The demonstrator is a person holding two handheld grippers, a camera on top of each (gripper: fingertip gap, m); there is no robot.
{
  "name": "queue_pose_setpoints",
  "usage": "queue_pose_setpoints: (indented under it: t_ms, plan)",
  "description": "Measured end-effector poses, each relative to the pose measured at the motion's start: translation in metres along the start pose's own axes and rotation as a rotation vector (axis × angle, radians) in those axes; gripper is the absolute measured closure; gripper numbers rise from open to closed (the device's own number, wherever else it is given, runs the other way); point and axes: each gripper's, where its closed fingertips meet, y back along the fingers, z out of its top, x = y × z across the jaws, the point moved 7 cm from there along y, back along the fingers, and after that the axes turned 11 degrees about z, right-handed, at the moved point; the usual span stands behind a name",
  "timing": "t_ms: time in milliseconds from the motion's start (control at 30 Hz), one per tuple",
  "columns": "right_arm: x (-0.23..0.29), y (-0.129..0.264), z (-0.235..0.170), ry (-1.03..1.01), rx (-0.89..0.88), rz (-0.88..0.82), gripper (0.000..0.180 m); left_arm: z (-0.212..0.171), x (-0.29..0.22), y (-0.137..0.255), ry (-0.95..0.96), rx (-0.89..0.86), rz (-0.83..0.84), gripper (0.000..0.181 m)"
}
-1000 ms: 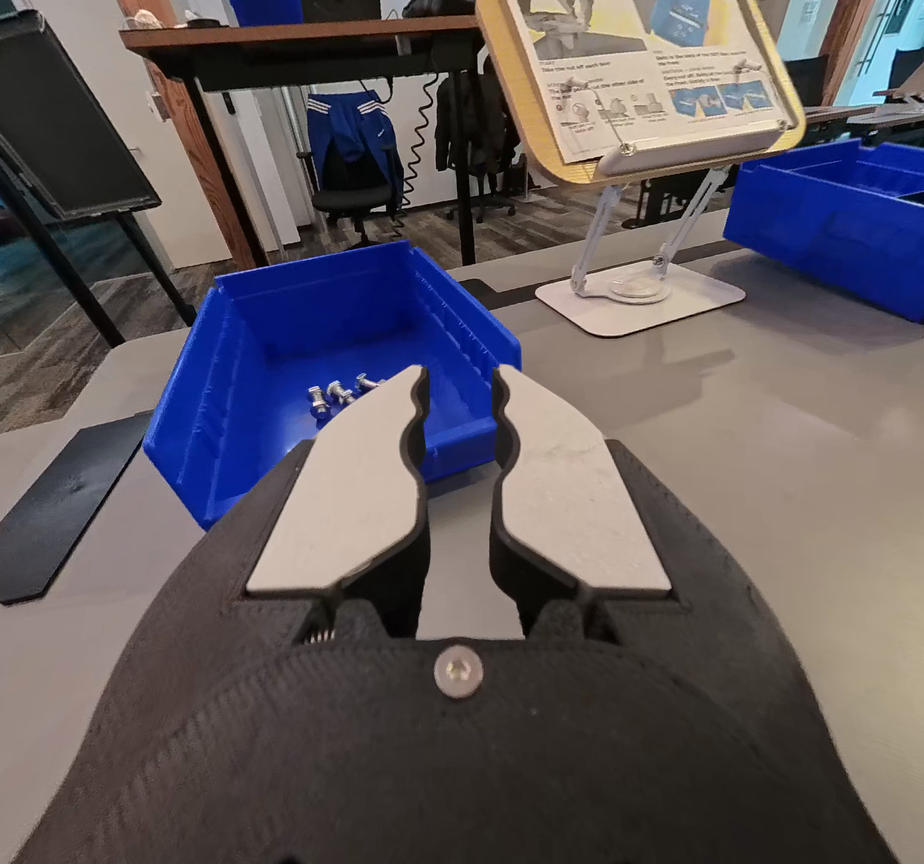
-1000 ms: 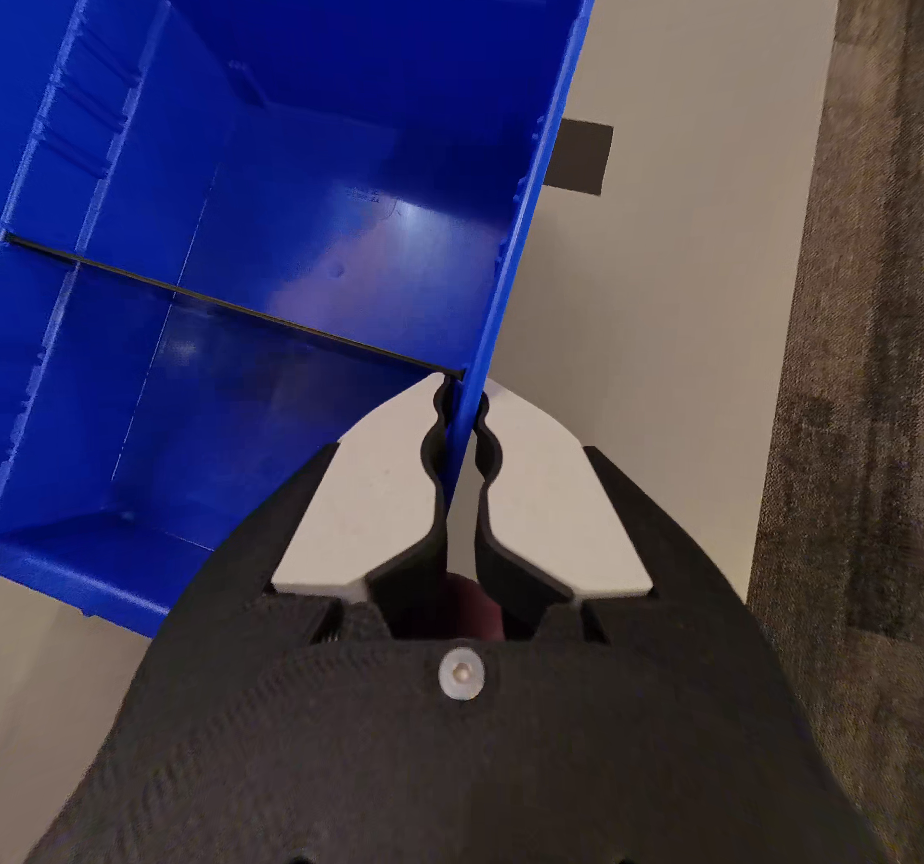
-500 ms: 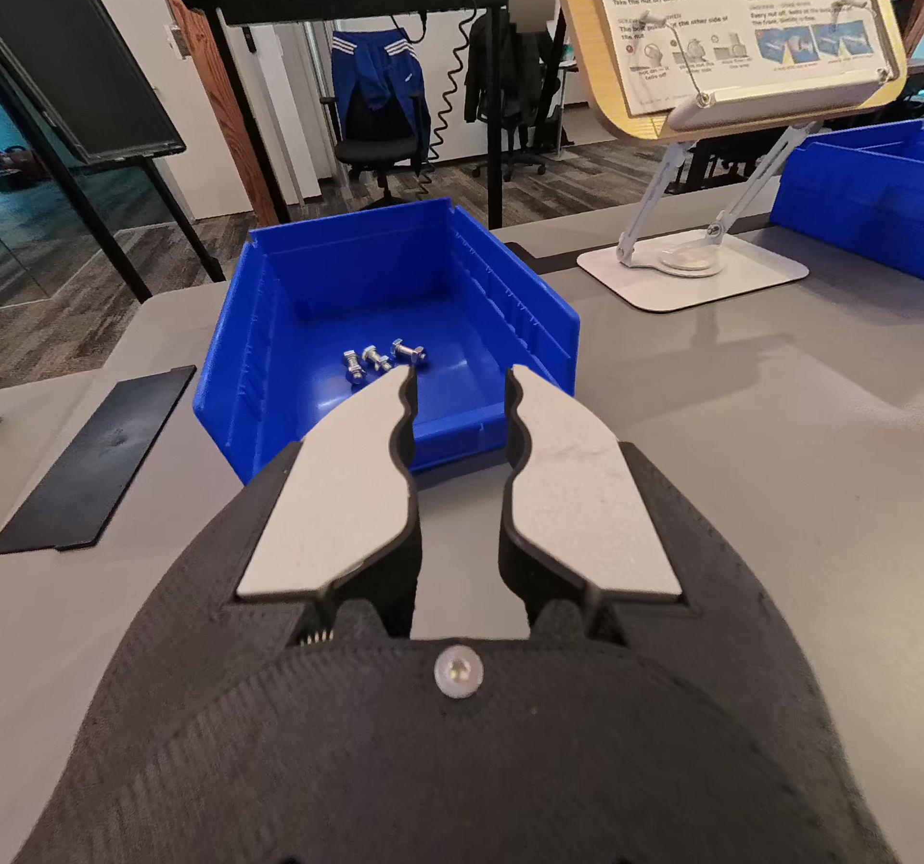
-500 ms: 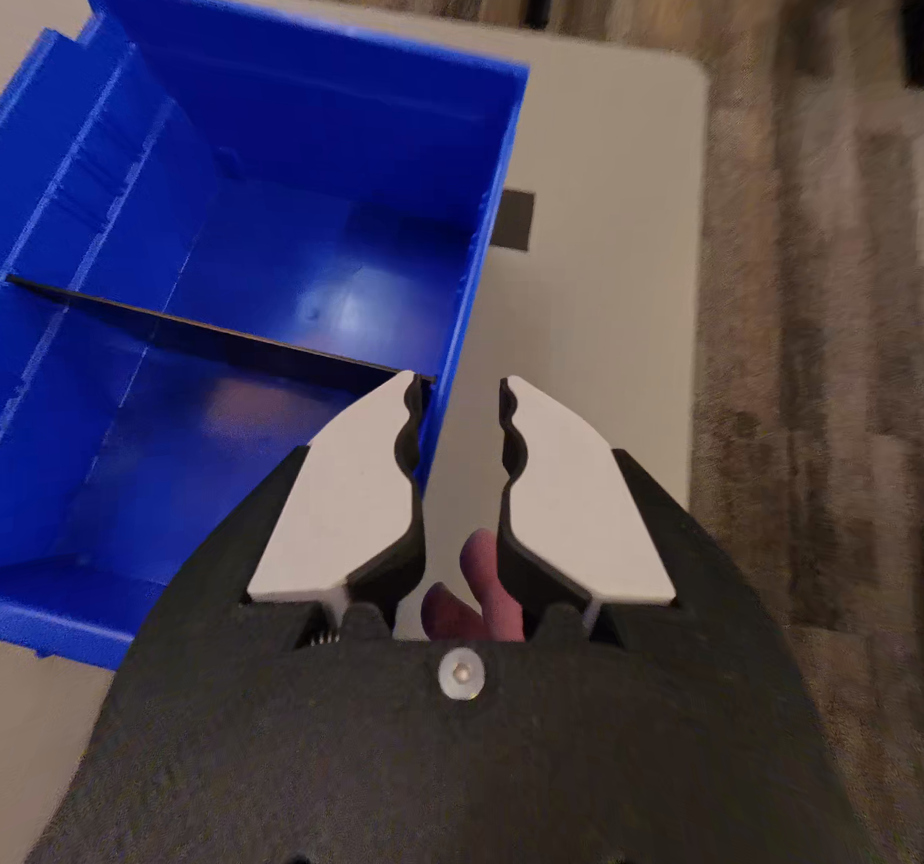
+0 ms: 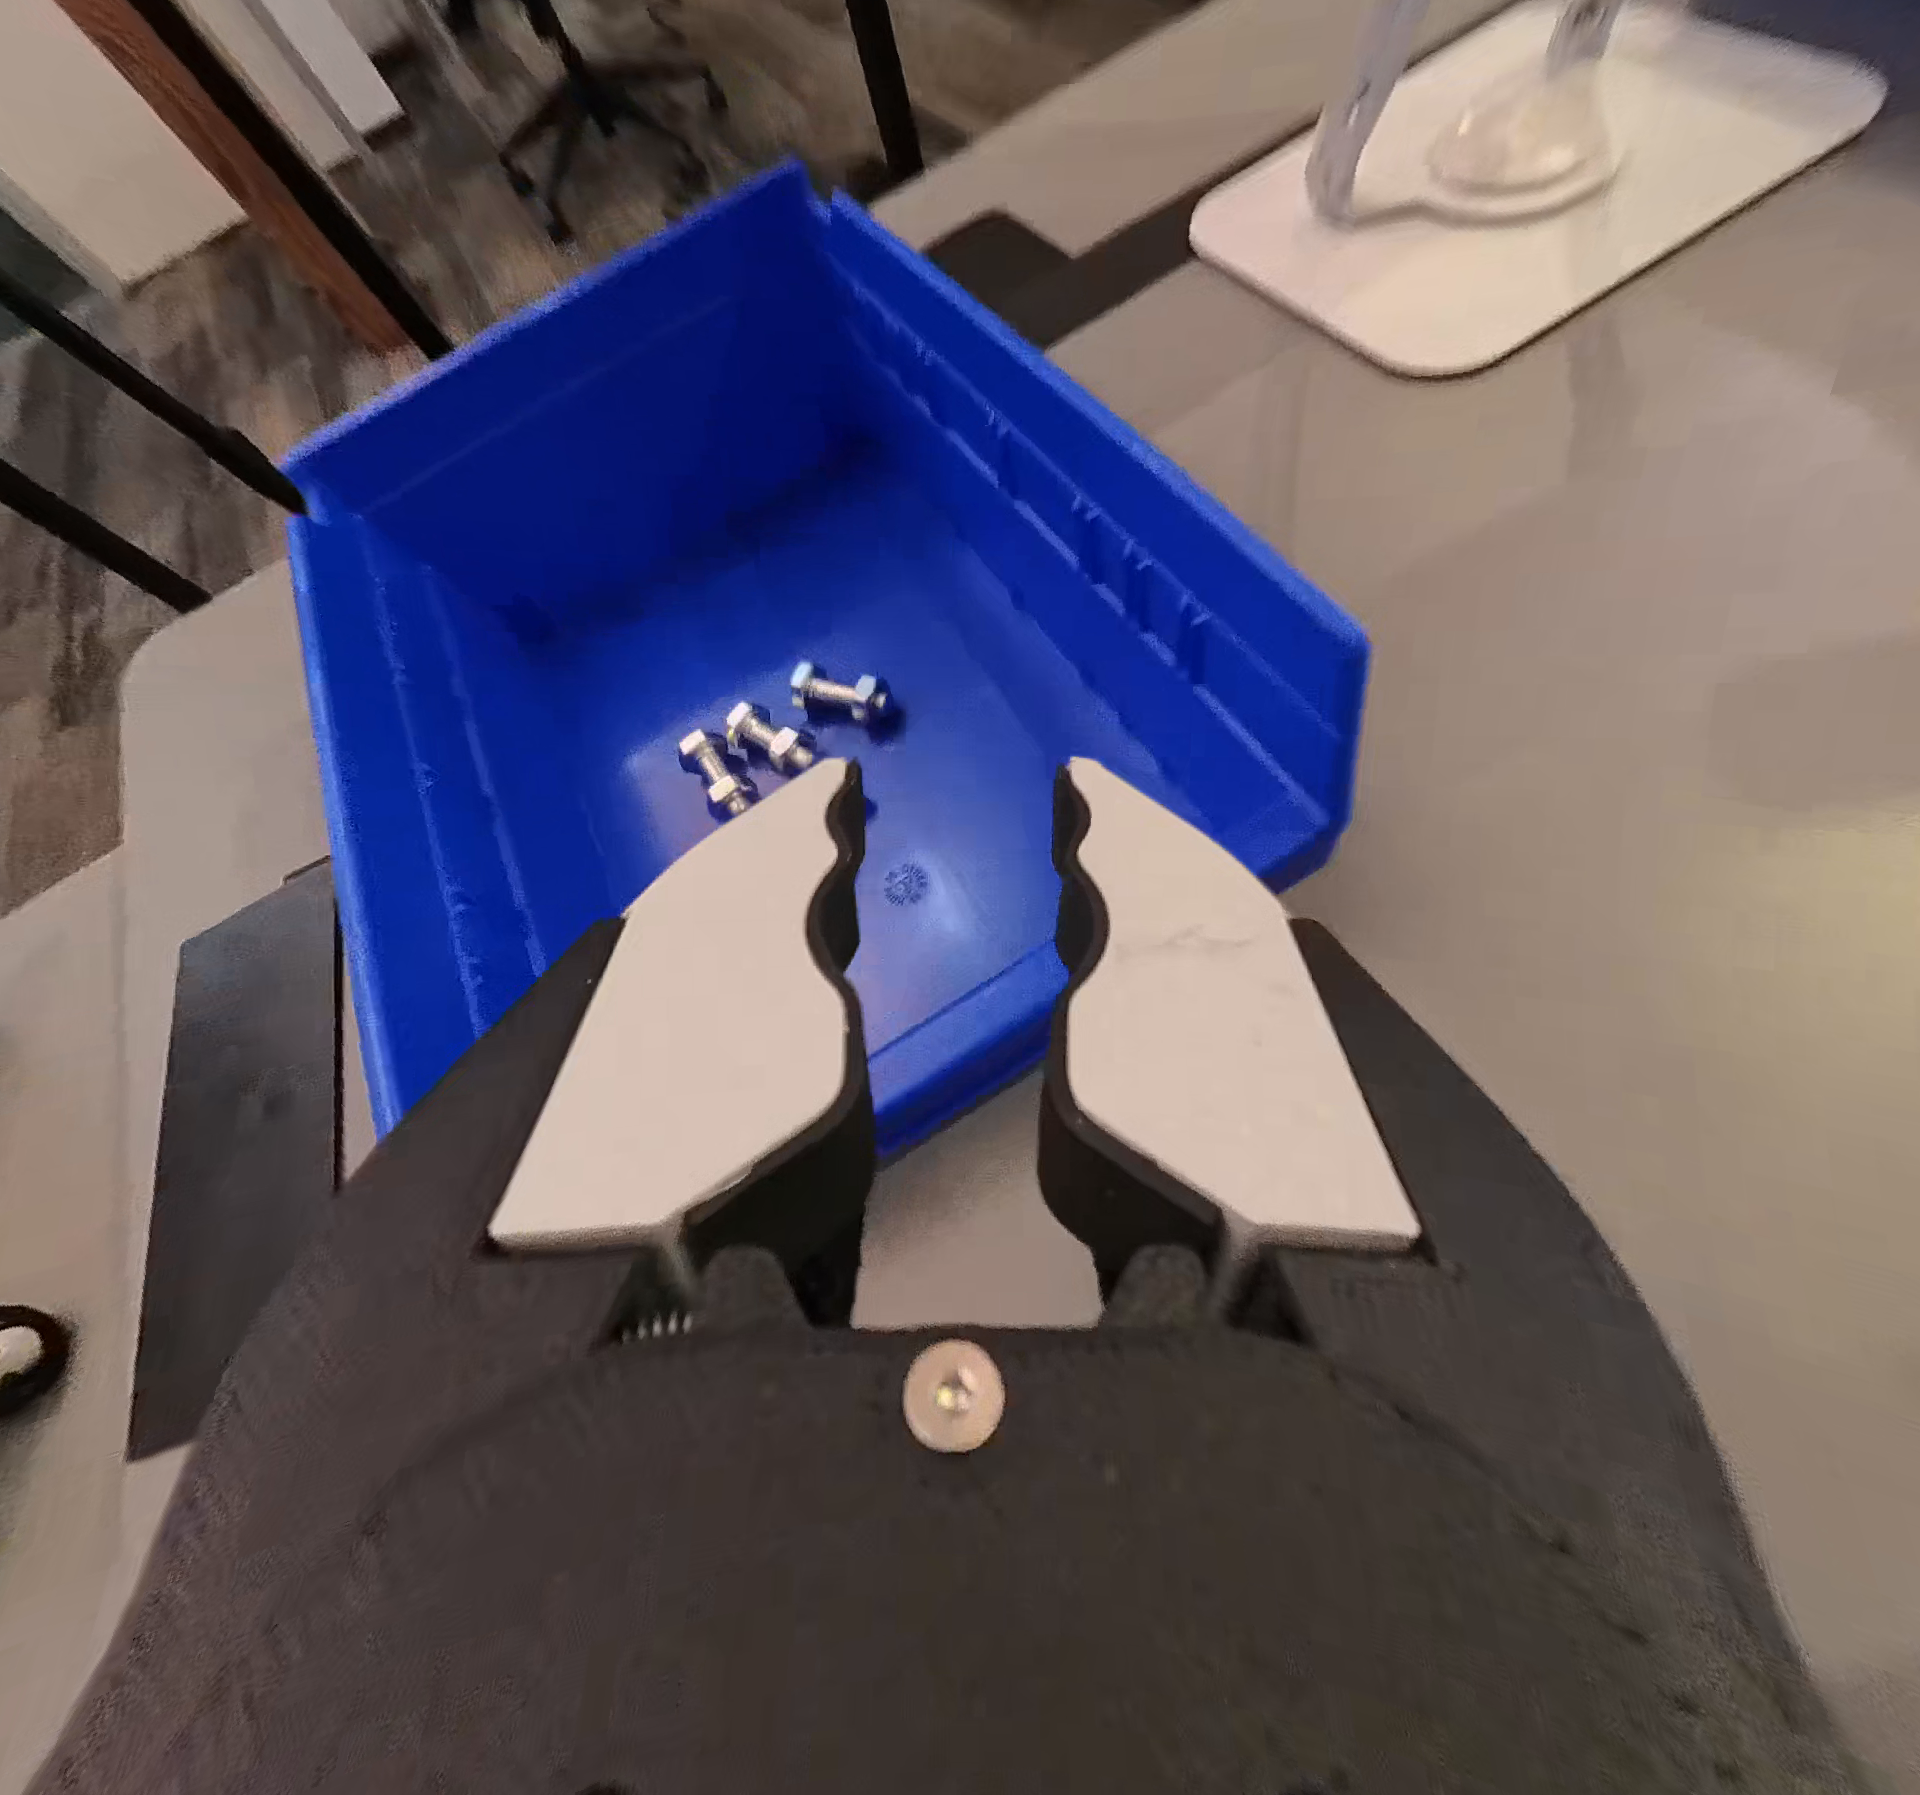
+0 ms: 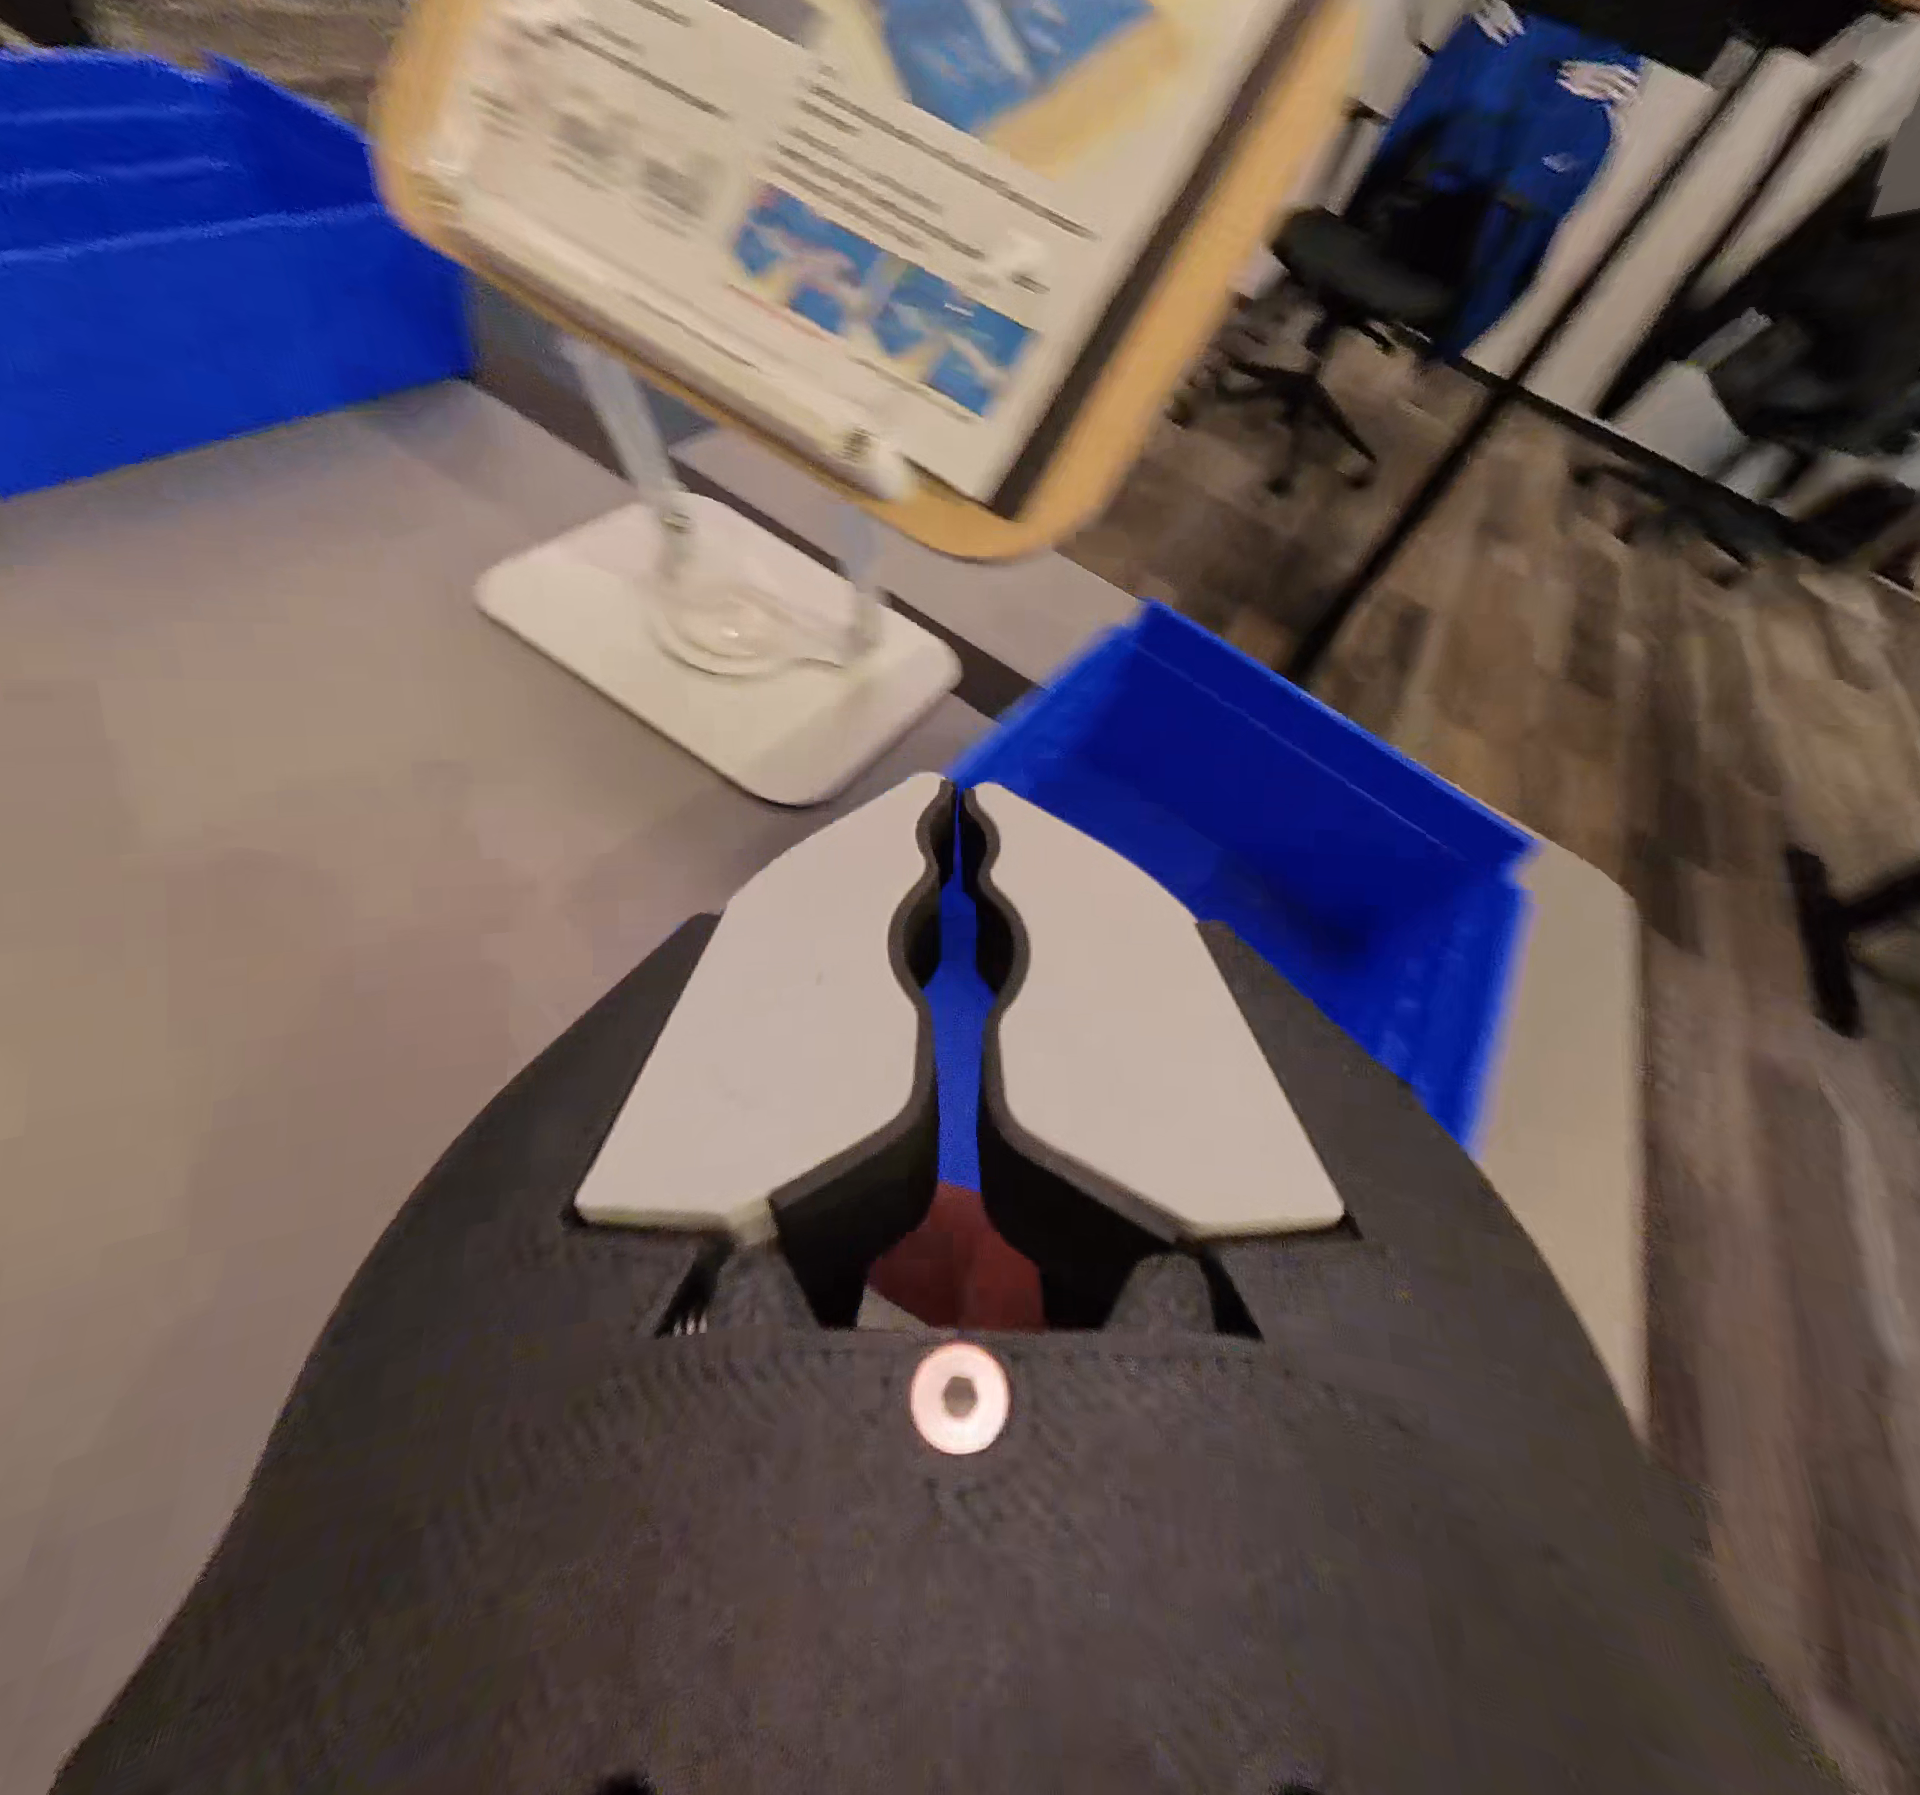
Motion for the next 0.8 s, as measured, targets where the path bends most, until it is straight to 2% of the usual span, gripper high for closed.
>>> queue_pose_setpoints:
  t_ms: [200,367,600,733,800]
  plan:
    - [0.087,-0.049,0.005,0.035,-0.055,0.292,0.179,-0.004,0.005,-0.051,-0.100,0.250,-0.081,0.144]
    - [0.129,-0.085,-0.007,0.028,-0.052,0.454,0.180,-0.015,0.005,-0.083,-0.178,0.443,-0.104,0.144]
    - [0.150,-0.118,-0.041,0.024,0.018,0.520,0.180,-0.027,0.020,-0.110,-0.160,0.614,-0.089,0.142]
    - [0.149,-0.123,-0.048,0.009,0.023,0.526,0.180,-0.034,0.022,-0.121,-0.154,0.682,-0.122,0.148]
    - [0.148,-0.124,-0.049,-0.006,0.014,0.530,0.180,-0.038,0.020,-0.125,-0.159,0.711,-0.144,0.160]
